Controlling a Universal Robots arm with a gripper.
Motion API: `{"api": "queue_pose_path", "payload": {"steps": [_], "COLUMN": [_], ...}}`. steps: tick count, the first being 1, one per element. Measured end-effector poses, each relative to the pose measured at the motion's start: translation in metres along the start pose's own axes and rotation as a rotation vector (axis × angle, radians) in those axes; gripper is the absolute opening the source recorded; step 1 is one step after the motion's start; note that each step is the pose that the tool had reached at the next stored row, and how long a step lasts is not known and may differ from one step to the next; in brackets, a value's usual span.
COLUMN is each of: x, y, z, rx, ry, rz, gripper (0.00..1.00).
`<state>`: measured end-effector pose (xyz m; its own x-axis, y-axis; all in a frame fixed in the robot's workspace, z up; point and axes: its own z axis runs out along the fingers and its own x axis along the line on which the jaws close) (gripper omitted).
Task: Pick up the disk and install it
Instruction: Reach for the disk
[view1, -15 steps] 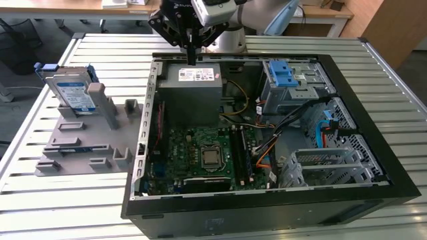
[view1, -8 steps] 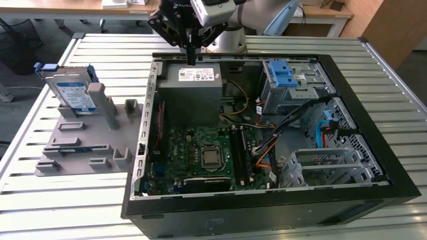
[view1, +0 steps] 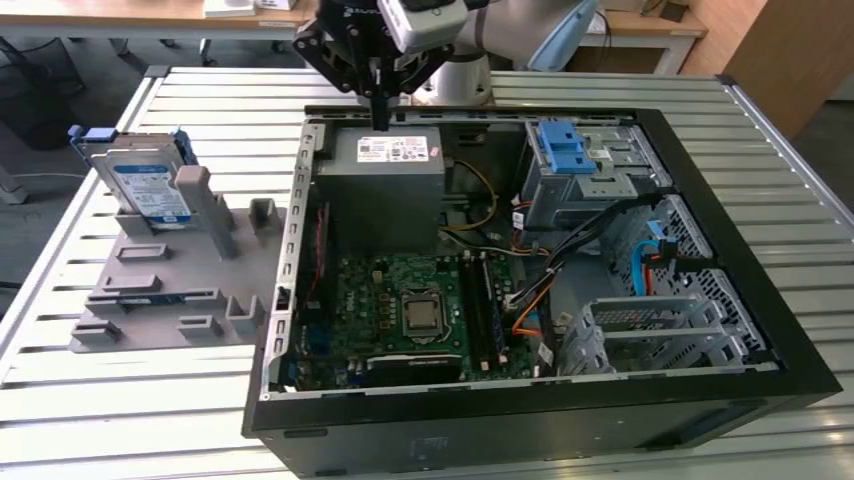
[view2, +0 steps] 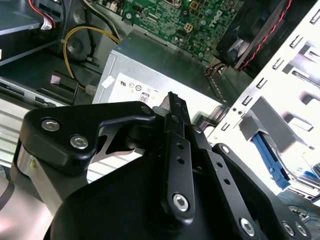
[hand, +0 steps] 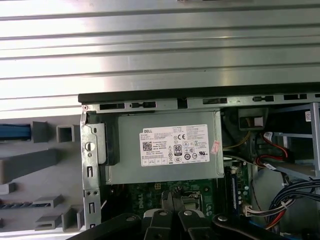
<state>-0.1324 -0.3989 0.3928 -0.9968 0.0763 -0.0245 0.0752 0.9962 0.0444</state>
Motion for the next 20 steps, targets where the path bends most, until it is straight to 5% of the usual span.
{"api": "queue_pose_path", "payload": {"steps": [20], "x": [0.0072], "y": [-0.0006], "z": [0.0010], "rx": [0.0000], "ry": [0.0003], "rz": [0.000], "gripper": [0.11]}}
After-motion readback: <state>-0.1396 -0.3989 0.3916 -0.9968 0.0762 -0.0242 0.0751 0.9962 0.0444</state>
